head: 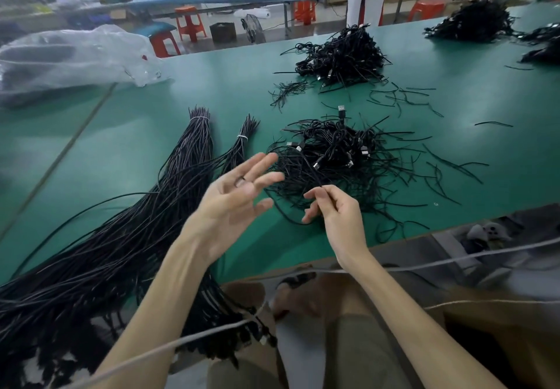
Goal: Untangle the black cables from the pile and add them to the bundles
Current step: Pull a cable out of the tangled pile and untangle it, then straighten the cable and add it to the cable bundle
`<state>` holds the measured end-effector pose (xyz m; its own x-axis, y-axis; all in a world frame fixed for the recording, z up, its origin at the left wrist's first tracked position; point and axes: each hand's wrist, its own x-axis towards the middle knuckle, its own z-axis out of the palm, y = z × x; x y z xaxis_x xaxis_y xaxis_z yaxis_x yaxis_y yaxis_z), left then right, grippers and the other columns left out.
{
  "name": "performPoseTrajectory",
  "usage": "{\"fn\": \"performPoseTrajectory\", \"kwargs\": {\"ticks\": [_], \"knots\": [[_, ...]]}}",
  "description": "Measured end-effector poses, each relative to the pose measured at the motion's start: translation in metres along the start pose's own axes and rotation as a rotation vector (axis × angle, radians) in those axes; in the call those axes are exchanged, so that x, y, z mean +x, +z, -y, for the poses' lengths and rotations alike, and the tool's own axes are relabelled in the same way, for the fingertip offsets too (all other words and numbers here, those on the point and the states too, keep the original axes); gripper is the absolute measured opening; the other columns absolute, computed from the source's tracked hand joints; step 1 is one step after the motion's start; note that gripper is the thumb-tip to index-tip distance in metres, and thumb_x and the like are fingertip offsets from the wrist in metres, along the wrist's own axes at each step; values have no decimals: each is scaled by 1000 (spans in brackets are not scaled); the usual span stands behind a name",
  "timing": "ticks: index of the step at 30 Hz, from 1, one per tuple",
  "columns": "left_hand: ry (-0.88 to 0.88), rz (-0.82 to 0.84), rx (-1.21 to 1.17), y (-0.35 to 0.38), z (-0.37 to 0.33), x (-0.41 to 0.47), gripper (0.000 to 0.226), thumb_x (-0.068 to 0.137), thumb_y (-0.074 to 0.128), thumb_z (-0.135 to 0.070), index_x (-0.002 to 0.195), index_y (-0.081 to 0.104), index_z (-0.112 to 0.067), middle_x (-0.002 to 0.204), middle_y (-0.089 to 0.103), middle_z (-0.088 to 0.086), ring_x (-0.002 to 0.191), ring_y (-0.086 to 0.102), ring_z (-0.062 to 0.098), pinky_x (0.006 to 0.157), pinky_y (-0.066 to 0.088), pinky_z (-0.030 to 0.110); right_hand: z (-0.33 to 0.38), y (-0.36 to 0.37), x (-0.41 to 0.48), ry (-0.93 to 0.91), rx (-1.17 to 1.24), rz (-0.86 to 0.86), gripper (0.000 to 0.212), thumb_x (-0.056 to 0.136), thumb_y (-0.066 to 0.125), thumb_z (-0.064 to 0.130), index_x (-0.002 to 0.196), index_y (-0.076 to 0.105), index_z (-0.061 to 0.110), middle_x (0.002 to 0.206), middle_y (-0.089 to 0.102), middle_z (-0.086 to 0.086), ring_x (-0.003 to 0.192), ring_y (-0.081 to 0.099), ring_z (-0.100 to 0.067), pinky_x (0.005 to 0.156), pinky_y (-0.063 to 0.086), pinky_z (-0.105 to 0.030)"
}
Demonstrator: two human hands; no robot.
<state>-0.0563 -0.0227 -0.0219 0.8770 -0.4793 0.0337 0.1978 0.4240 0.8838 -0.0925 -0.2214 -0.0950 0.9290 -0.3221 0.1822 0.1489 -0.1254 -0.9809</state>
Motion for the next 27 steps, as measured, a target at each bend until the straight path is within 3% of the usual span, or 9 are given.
{"fn": "performPoseTrajectory", "kwargs": {"ticks": [2, 5, 10, 13, 15, 19, 24, 26, 27], "knots": [[8, 101, 89, 6, 5, 1, 80, 84, 80, -7, 151, 36, 3, 149, 56, 10, 114, 68, 22, 74, 55, 27, 0, 0, 0, -8, -11, -2, 28, 109, 49, 31, 92, 70, 24, 65, 69, -1, 68, 70, -23, 82, 55, -45], [4, -33, 341, 19, 10, 6, 41, 104, 52, -20, 137, 50, 5, 120, 73, 13, 84, 72, 23, 63, 46, 27, 0, 0, -1, -28, -58, 20, 28, 109, 49, 29, 91, 69, 24, 65, 69, -1, 67, 67, -28, 74, 51, -47], [-142, -109, 679, 14, -8, 0, 68, 102, 26, -67, 115, 74, -21, 63, 60, 7, 42, 44, 17, 44, 28, 22, 1, -1, -2, -37, -48, 23, 26, 109, 49, 23, 93, 70, 22, 68, 67, 0, 69, 70, -17, 79, 56, -43], [-229, -113, 1004, 2, -31, -8, 72, 90, 27, -77, 104, 78, -28, 51, 56, 4, 36, 40, 14, 41, 33, 21, 1, -1, -3, -47, -47, 42, 26, 109, 50, 23, 96, 72, 22, 70, 69, 0, 72, 70, -17, 84, 56, -45], [-253, -177, 1229, -9, -44, -14, 74, 80, 22, -85, 98, 76, -37, 47, 51, -2, 39, 42, 14, 50, 39, 26, 2, -1, -3, -56, -57, 52, 26, 109, 50, 23, 96, 73, 24, 70, 70, 0, 73, 69, -18, 86, 55, -46], [-316, -261, 1317, -22, -61, -27, 77, 69, 17, -92, 98, 73, -48, 43, 46, -5, 36, 41, 12, 52, 37, 29, 2, -1, -4, -68, -45, 37, 26, 109, 50, 21, 95, 73, 22, 69, 69, -2, 71, 69, -18, 84, 56, -47], [165, -296, 1261, -20, -47, -22, 50, 100, 32, -65, 105, 77, -43, 57, 41, -8, 45, 39, 9, 48, 31, 23, 2, -1, -4, -65, -37, 45, 26, 108, 50, 19, 96, 73, 18, 68, 69, -3, 70, 69, -17, 83, 57, -39], [238, -273, 970, -7, -34, -17, 48, 106, 36, -48, 109, 77, -24, 96, 70, -10, 82, 66, 4, 77, 47, 14, 2, -2, -3, -57, -42, 57, 26, 108, 50, 18, 97, 73, 17, 68, 69, -4, 71, 69, -18, 83, 56, -35], [226, -223, 768, 0, -28, -15, 50, 108, 36, -43, 108, 76, -12, 118, 72, -3, 105, 70, 11, 97, 48, 22, 2, -2, -3, -54, -43, 59, 26, 108, 50, 17, 96, 73, 17, 68, 69, -4, 70, 68, -19, 81, 55, -32]]}}
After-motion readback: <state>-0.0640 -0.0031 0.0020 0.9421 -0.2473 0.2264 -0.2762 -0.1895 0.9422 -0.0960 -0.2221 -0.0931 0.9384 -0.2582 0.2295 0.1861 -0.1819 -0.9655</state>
